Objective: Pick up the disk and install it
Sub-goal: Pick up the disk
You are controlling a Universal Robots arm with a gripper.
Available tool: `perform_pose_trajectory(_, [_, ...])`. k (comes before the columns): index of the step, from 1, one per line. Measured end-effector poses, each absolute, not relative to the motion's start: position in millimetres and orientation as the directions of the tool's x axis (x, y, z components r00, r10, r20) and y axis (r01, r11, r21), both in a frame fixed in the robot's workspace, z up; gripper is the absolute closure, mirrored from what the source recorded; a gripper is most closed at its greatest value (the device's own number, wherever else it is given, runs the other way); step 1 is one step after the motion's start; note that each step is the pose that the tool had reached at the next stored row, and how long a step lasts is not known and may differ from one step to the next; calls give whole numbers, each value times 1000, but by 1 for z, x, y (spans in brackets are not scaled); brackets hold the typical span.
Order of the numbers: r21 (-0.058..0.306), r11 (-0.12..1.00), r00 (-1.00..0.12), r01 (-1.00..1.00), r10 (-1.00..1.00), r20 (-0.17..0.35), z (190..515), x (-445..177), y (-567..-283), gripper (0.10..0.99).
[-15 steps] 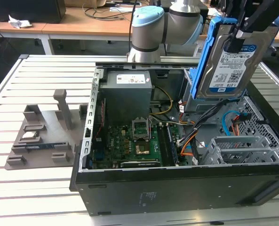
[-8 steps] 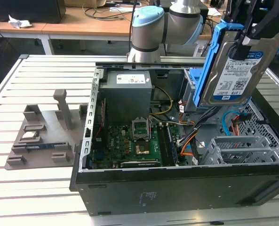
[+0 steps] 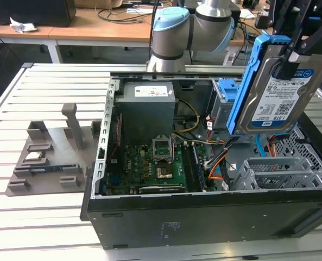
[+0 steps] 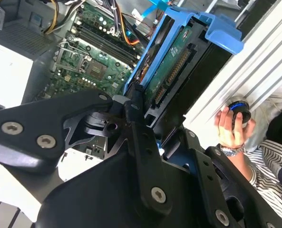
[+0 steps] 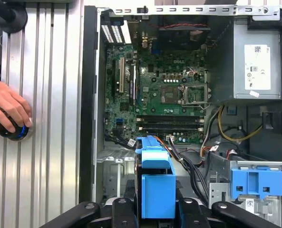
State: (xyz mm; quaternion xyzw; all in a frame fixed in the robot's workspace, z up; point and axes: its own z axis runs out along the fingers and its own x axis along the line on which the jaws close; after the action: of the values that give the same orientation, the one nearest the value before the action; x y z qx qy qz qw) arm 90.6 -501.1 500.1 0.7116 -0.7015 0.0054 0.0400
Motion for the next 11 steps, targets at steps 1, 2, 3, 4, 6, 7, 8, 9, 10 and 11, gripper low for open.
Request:
perform_pose_trajectory(1, [49,-13,16,-999,-998,65,500,91,-503,722])
perform_pose_trajectory(2, [49,-13,16,-999,-998,66,500,91,-506,722])
perform_pose_trajectory(3, [49,-13,16,-999,-998,67,500,91,-507,722])
perform_pose_trajectory(4, [49,-12,16,-999,-998,68,500,91,-510,722])
perform_pose_trajectory(6, [49,-12,16,-999,-997,70,500,91,-515,722])
perform_pose_trajectory(7, [49,-12,16,-999,-997,70,500,91,-517,722])
perform_pose_trajectory(8, [49,-12,16,-999,-997,71,500,91,-519,722])
perform_pose_trajectory(9, [49,-12,16,-999,-997,73,500,91,-522,722])
perform_pose_trajectory(10, [49,-12,16,-999,-997,74,500,91,-525,722])
perform_pose_trajectory(11, [49,-12,16,-999,-997,77,500,91,-530,722])
